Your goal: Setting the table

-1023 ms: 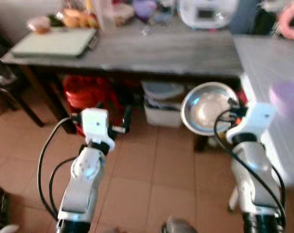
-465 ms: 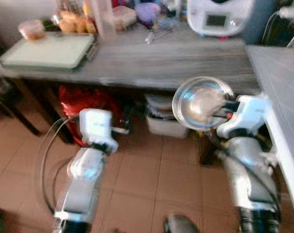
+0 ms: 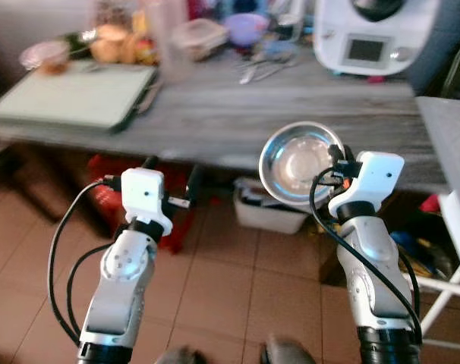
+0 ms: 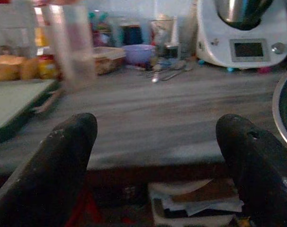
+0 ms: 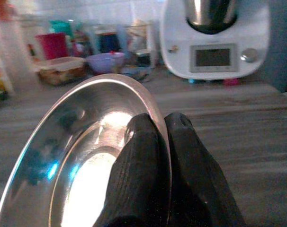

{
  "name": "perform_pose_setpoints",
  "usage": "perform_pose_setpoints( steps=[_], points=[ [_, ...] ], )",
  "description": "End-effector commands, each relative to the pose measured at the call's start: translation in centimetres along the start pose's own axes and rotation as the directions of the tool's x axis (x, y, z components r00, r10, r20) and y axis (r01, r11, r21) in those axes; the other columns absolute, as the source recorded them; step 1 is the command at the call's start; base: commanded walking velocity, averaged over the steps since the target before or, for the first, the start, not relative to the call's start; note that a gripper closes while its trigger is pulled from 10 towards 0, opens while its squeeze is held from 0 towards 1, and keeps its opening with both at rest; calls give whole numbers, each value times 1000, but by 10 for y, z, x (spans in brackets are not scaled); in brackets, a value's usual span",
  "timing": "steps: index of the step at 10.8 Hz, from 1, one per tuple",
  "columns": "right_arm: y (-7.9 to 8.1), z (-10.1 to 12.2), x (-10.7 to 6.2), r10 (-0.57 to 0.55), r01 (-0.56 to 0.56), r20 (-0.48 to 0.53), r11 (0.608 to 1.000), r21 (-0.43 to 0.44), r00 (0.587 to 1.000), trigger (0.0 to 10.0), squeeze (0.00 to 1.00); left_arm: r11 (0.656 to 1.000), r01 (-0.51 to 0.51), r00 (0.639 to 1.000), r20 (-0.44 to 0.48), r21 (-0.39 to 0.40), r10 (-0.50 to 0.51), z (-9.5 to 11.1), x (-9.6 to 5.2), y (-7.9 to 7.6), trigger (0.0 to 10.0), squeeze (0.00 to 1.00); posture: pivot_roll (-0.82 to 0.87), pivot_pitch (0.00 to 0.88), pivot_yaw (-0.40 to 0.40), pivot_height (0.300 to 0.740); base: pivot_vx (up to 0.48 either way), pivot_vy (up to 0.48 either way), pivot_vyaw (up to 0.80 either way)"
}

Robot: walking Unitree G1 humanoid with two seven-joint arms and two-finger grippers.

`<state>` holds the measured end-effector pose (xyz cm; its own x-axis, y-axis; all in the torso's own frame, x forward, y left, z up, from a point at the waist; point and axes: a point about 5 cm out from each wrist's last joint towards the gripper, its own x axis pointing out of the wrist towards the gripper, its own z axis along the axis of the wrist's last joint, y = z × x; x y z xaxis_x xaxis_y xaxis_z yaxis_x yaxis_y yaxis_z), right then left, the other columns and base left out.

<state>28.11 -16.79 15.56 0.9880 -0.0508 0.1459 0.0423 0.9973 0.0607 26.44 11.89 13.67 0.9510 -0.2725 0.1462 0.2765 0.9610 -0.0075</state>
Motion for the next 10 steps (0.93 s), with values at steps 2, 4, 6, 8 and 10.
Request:
perform_pose_setpoints(
  steps=[2,4,6,8,10],
  points=[
    [-6,6,1,-18,18,25,1000,-8,1000,0,0,1000,22,1000,7,-14,-22,3,2,-4,10000,0,-86,72,43,740,450,0,0],
    [-8,5,2,-30,31,25,999,-16,999,2078,0,1000,28,1000,8,-13,-28,3,2,-5,10000,0,-87,71,46,740,426,122,0],
    [-5,2,2,-28,28,9,999,-19,1000,10000,0,999,38,999,23,1,-38,5,-2,-7,10000,0,-79,73,50,740,178,159,0],
    [-6,-12,2,-84,91,-81,991,94,993,10000,0,1000,17,1000,16,15,-18,7,-4,0,10000,0,-67,89,53,740,0,0,0],
    [0,-22,-2,-95,116,-144,982,147,985,10000,0,999,14,1000,25,30,-15,11,-3,2,10000,0,-69,117,52,740,0,0,0]
  ],
)
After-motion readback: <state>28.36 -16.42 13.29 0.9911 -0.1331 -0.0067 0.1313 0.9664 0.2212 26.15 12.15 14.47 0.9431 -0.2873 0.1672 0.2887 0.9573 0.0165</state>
